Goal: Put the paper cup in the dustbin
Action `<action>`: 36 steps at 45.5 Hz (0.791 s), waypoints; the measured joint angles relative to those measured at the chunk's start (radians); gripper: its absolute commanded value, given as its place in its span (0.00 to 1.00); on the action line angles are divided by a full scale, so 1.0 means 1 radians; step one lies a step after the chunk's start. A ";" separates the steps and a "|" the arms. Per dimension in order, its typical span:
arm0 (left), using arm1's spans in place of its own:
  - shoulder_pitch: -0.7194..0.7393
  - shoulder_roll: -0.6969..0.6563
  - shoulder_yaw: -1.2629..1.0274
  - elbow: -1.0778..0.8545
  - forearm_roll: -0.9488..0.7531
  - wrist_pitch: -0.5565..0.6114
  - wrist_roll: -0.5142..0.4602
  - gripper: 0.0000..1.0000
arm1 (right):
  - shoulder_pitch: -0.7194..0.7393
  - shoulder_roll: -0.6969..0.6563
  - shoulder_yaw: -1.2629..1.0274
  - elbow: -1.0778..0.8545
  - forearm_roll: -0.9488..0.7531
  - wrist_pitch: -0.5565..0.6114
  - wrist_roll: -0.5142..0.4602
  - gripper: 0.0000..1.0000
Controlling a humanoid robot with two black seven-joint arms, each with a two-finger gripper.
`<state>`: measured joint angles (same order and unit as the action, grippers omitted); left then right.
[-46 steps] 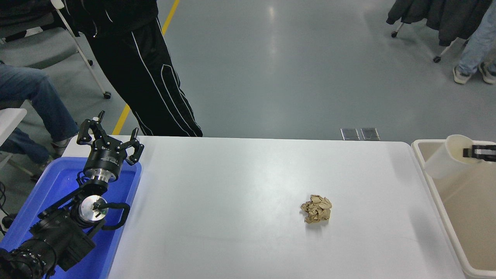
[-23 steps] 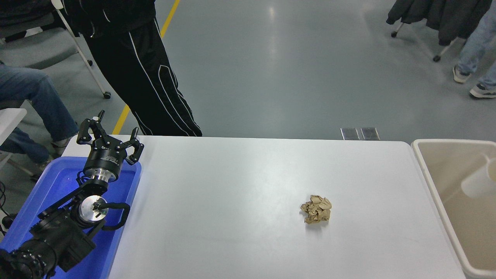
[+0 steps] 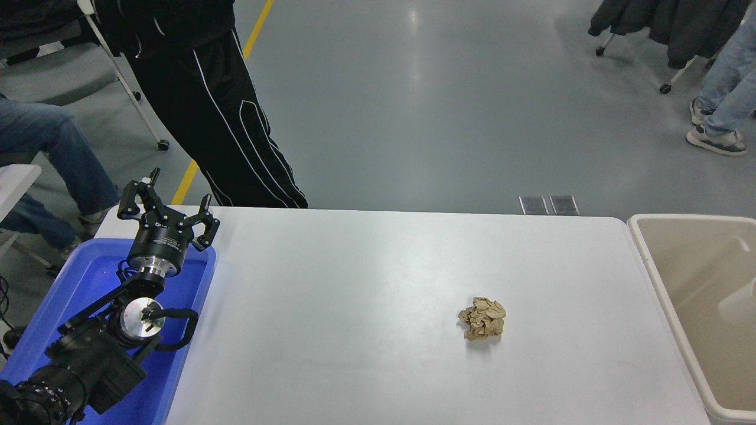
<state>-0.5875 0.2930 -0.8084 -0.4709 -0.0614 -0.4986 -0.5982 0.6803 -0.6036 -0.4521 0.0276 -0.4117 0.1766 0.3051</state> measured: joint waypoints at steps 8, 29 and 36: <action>0.000 0.000 0.000 0.000 0.000 -0.001 0.000 1.00 | -0.030 0.041 0.032 -0.036 0.042 -0.023 -0.040 0.00; 0.001 0.000 0.000 0.000 0.000 -0.002 0.000 1.00 | -0.049 0.066 0.051 -0.057 0.069 -0.040 -0.073 0.72; 0.001 0.000 0.000 0.000 0.000 -0.002 0.000 1.00 | -0.049 0.069 0.054 -0.059 0.072 -0.041 -0.077 0.95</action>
<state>-0.5869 0.2930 -0.8084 -0.4709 -0.0614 -0.5002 -0.5982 0.6313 -0.5348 -0.3977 -0.0311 -0.3393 0.1353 0.2285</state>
